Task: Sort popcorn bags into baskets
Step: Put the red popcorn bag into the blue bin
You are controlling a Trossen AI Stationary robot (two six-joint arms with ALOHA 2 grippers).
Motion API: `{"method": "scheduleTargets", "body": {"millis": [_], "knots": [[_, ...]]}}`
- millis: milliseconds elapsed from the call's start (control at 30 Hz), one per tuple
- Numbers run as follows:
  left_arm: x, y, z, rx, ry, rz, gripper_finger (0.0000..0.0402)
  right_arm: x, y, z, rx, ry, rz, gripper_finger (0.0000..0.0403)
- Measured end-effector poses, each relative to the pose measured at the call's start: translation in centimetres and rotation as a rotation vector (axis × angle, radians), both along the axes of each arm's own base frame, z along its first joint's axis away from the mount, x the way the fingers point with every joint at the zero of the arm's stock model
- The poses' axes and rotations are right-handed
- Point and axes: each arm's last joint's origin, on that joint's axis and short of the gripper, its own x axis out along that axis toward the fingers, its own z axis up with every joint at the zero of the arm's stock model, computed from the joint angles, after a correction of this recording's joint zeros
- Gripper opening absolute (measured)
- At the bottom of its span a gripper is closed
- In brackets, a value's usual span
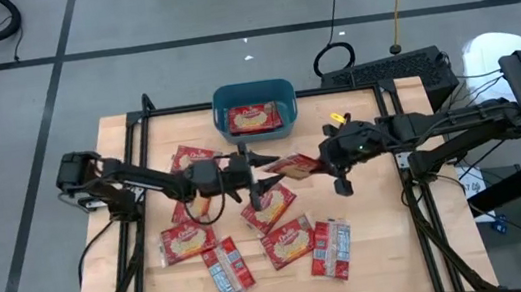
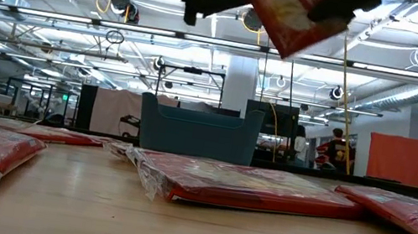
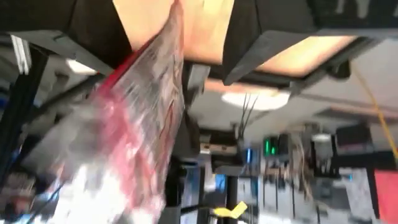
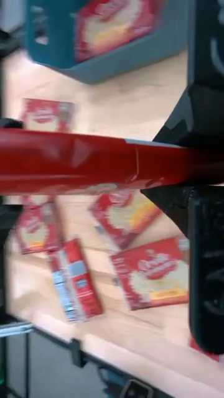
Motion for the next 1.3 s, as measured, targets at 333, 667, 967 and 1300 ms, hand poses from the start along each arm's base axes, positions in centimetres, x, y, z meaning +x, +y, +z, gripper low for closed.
{"method": "scheduleTargets", "body": {"millis": [333,667,967,1300], "knots": [[-1.0,0.1,0.1,0.001,0.148,0.016,0.0248,-0.9,0.0,-3.1,0.083,0.212,-0.086,0.0026],[-0.7,0.9,-0.9,0.0,0.204,0.064,0.0279,-1.7,0.0,-7.4,0.101,0.342,-0.118,0.0025],[1.4,1.5,-4.7,-0.017,0.22,-0.009,0.0299,-1.7,0.0,-8.6,0.096,0.325,-0.107,0.0026],[3.2,1.9,-7.9,-0.042,0.202,-0.044,0.0224,-1.0,0.0,-8.1,0.038,0.231,-0.044,0.0026]]}}
